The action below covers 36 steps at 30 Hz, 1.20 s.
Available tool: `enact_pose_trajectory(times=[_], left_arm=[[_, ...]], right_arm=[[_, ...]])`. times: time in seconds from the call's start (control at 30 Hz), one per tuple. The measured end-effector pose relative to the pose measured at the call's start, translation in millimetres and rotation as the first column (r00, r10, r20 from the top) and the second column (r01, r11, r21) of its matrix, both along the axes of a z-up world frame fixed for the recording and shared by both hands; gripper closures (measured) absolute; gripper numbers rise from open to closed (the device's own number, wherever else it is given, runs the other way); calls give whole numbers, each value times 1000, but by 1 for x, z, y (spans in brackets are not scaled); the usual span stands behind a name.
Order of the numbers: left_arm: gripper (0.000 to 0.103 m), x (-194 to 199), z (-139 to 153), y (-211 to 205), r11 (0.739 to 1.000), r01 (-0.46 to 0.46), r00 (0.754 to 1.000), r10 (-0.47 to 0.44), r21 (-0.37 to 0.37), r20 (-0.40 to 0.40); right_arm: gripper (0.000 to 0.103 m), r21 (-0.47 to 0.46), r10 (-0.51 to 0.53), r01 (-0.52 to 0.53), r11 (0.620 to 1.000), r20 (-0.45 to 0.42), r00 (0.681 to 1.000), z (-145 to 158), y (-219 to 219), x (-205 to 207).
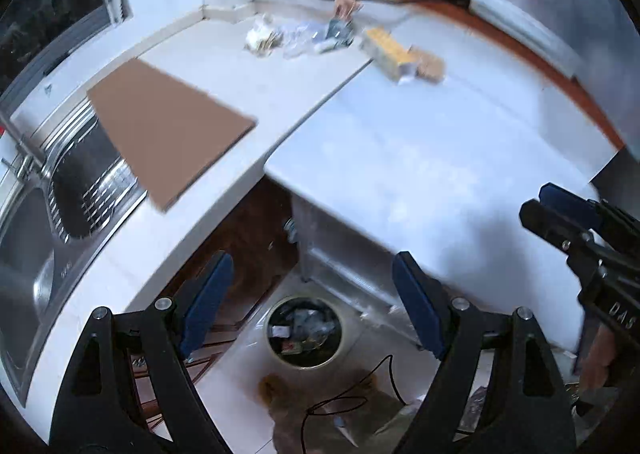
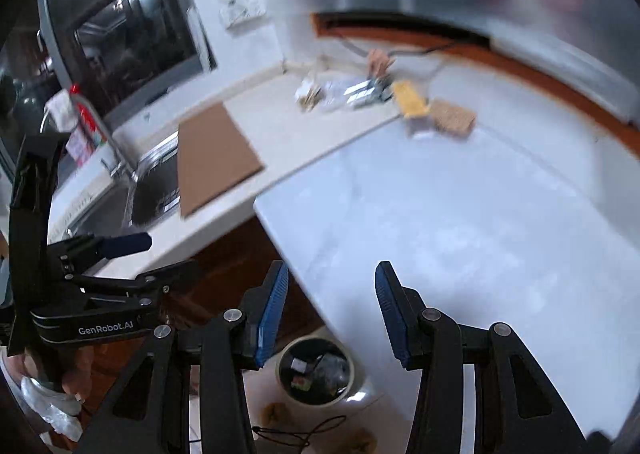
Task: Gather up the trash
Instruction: 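Raise both open tools back toward the counter, then grasp the yellow box with the left tool while the right tool grasps the tan loofah sponge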
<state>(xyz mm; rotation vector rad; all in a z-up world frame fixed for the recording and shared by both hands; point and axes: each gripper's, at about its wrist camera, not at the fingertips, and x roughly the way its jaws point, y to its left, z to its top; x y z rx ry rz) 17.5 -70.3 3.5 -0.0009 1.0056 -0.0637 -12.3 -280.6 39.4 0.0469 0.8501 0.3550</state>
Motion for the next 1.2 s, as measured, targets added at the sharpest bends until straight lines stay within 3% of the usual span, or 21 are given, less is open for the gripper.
enact_pose_trajectory(times=[0.27, 0.47, 0.6, 0.9, 1.2], left_arm=[[23, 51, 70, -31, 998, 41, 999, -41, -44, 11], [23, 107, 108, -50, 997, 73, 996, -72, -40, 44], [23, 147, 117, -65, 995, 94, 995, -93, -18, 47], [23, 244, 88, -107, 986, 167, 985, -167, 13, 44], [23, 343, 16, -128, 985, 171, 985, -171, -7, -6]], right_arm=[[57, 75, -57, 57, 996, -4, 998, 79, -79, 52], [57, 79, -111, 112, 991, -12, 994, 99, -113, 103], [57, 72, -145, 147, 987, -30, 989, 96, -125, 137], [57, 70, -206, 209, 975, -58, 977, 53, -132, 221], [57, 66, -247, 255, 965, -102, 964, -21, -119, 303]])
